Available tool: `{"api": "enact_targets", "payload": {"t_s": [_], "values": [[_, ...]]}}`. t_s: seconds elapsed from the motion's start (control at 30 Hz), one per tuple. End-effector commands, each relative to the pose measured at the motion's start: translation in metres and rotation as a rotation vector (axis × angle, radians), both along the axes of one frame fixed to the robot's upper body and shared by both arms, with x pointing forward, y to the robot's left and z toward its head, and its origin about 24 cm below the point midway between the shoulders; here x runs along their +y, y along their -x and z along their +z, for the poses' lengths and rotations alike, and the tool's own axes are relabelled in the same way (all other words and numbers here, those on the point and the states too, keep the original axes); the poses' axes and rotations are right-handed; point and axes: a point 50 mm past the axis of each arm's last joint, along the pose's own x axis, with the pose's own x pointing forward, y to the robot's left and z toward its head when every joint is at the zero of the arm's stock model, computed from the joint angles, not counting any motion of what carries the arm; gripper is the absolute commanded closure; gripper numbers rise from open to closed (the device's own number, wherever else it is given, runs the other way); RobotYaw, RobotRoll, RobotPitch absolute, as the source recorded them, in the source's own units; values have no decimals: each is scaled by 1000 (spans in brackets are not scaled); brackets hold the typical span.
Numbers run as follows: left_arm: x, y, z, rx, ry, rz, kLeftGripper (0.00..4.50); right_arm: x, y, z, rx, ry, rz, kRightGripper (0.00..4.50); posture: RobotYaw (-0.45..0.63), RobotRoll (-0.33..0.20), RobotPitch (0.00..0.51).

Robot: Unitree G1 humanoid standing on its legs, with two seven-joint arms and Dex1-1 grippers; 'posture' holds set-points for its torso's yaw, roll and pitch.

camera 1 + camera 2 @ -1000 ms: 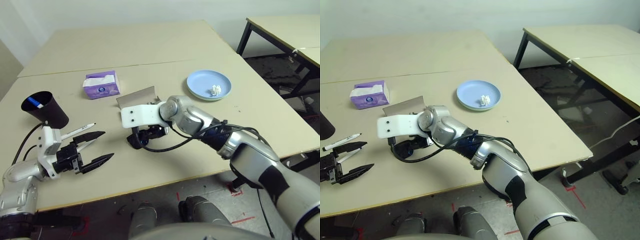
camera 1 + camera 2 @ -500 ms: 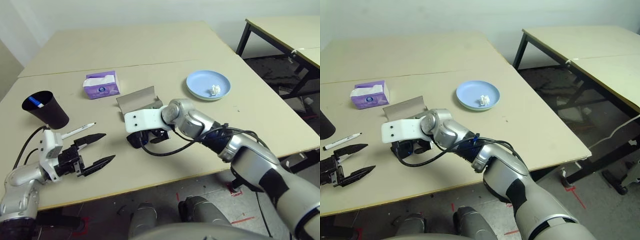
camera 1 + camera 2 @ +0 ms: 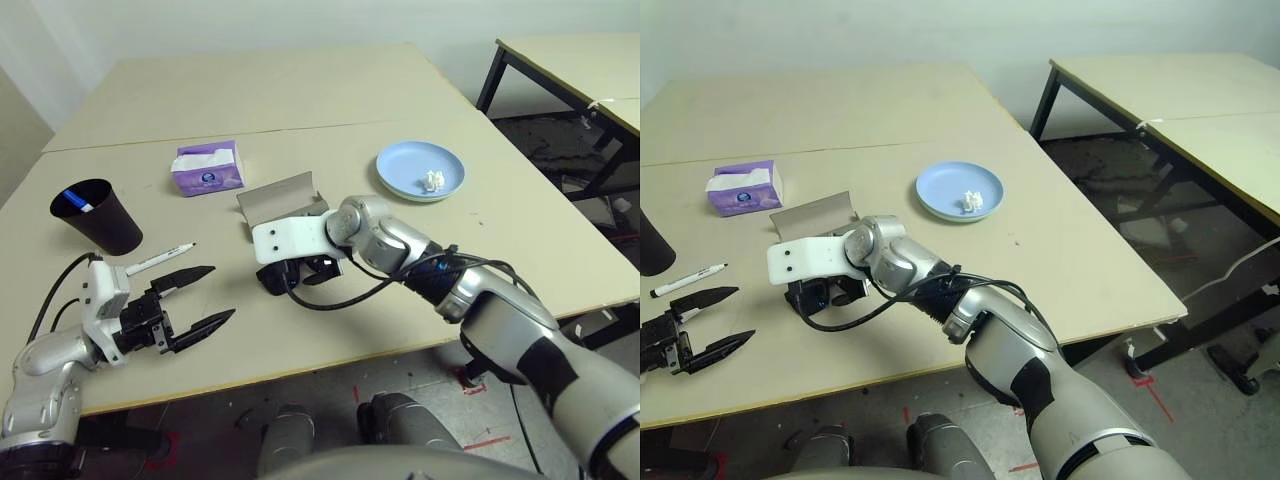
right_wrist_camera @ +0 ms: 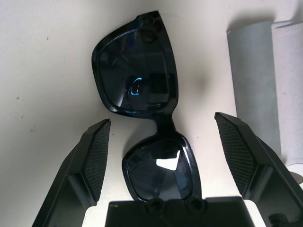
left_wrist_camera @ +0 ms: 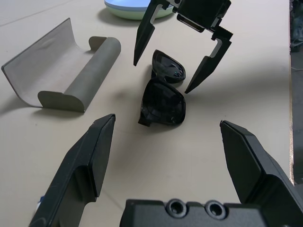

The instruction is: Organize and tidy the items on the table.

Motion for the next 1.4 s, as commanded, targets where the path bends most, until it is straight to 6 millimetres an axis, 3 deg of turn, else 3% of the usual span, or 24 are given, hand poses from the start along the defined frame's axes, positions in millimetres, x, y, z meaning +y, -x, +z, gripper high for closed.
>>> {"api": "enact_targets", "payload": {"t_s": [0.03, 0.23, 0.33, 0.63, 0.67, 1.0, 1.03, 1.1, 1.27, 1.4], "values": [[-1, 0, 2, -1, -2, 3, 0, -1, -1, 1, 10, -10, -3, 30, 35, 0, 53], [-5, -2, 3, -3, 3, -1, 0, 2, 2, 2, 24, -14, 7, 30, 37, 0, 54], [-5, -2, 3, -4, 7, 0, 0, 2, 2, 1, 28, -14, 10, 971, 38, 0, 55], [-8, -3, 1, -21, 27, 8, 0, -2, 3, 3, 45, -21, 10, 4386, 42, 0, 46], [-9, -3, 2, -29, 30, 10, 0, -3, 2, 4, 45, -24, 7, 4451, 42, 0, 45], [-14, -8, -1, -37, 43, 10, 0, -5, -1, 8, 40, -24, 4, 4451, 35, 0, 45], [-14, -8, -1, -35, 43, 10, 0, -4, 0, 9, 39, -27, 7, 4289, 34, 0, 46], [-14, -8, -2, -32, 42, 11, 0, -2, 1, 12, 37, -31, 16, 3855, 33, 0, 47], [-13, -7, -3, -25, 40, 10, 0, 2, 1, 15, 35, -38, 27, 2094, 38, 0, 47], [-14, -6, 0, -28, 38, 9, 0, 1, -2, 1, 12, -7, 24, 548, 44, 0, 48]]}}
